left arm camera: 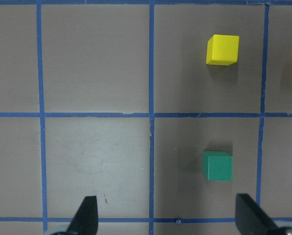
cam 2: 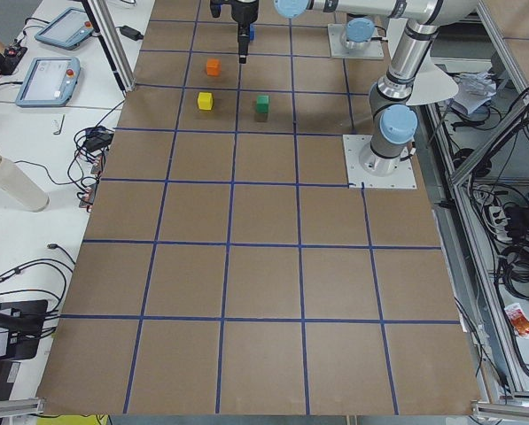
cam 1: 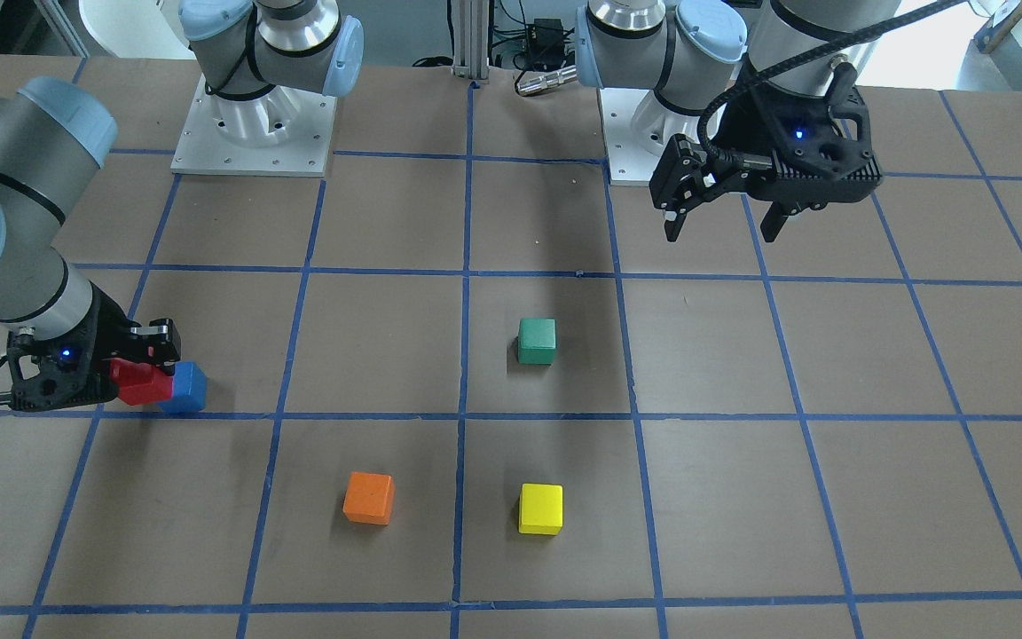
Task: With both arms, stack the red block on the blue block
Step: 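Lower the red cube onto the blue cube with the right gripper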
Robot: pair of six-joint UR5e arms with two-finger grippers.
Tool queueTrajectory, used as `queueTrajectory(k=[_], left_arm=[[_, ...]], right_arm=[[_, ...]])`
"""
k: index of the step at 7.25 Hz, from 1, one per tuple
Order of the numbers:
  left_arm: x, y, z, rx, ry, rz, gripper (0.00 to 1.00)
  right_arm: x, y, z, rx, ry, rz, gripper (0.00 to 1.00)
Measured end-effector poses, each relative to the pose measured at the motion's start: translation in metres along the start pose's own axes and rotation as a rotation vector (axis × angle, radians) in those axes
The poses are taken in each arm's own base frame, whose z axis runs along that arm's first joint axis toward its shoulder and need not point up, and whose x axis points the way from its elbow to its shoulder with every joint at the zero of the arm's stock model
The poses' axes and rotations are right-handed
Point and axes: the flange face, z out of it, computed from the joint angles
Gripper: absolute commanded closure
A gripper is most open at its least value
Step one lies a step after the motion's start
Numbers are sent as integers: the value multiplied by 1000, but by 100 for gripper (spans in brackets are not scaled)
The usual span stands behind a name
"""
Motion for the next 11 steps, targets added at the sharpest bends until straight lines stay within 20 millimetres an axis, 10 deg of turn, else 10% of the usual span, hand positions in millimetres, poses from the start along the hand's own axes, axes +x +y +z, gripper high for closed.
queueTrajectory(k=[11], left_arm=[[1,1,-1,2,3,1,0]], right_arm=[[-2,18,38,-1,-2,-6,97]])
